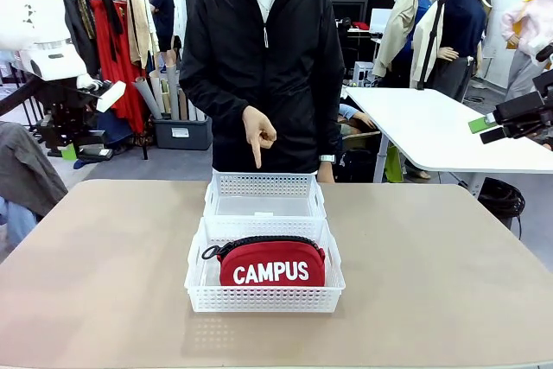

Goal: Distribute items into two baskets.
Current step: Place the picked Stapler into the Organizing basket as instructed by the person.

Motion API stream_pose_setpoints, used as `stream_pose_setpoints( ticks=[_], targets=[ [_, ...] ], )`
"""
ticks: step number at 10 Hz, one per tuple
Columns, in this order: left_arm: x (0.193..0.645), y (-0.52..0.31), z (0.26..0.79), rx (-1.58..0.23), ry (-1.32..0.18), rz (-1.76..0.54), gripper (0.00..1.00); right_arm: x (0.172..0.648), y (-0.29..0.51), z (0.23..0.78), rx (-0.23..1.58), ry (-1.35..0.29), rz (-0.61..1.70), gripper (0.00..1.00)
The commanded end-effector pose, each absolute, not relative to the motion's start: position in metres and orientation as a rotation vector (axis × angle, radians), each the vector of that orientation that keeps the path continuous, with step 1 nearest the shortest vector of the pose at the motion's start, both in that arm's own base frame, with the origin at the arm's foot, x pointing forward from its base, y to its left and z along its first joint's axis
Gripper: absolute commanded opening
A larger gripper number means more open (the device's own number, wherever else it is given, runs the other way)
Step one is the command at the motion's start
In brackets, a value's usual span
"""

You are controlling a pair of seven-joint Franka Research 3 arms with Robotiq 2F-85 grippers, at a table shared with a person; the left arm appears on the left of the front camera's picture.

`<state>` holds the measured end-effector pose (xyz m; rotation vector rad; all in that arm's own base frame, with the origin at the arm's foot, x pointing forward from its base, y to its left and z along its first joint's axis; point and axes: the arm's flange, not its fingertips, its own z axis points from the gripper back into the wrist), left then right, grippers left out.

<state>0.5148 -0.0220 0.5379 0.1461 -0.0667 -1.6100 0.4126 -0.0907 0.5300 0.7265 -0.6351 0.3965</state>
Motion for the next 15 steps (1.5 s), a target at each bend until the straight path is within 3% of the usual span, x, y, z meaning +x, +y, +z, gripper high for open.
stream_pose_setpoints(
  ticks=[1,9,15],
  targets=[
    [0.514,-0.02,0.539,0.158,-0.076,-1.607,0.0,0.413,-0.09,0.532,0.731,-0.641,0.401,1.0],
    [0.537,-0.101,0.535,0.04,-0.103,-1.573,0.0,0.413,-0.09,0.532,0.731,-0.641,0.401,1.0],
    [0.59,-0.176,0.526,0.01,-0.101,-1.592,0.0,0.413,-0.09,0.532,0.731,-0.641,0.401,1.0]
  ],
)
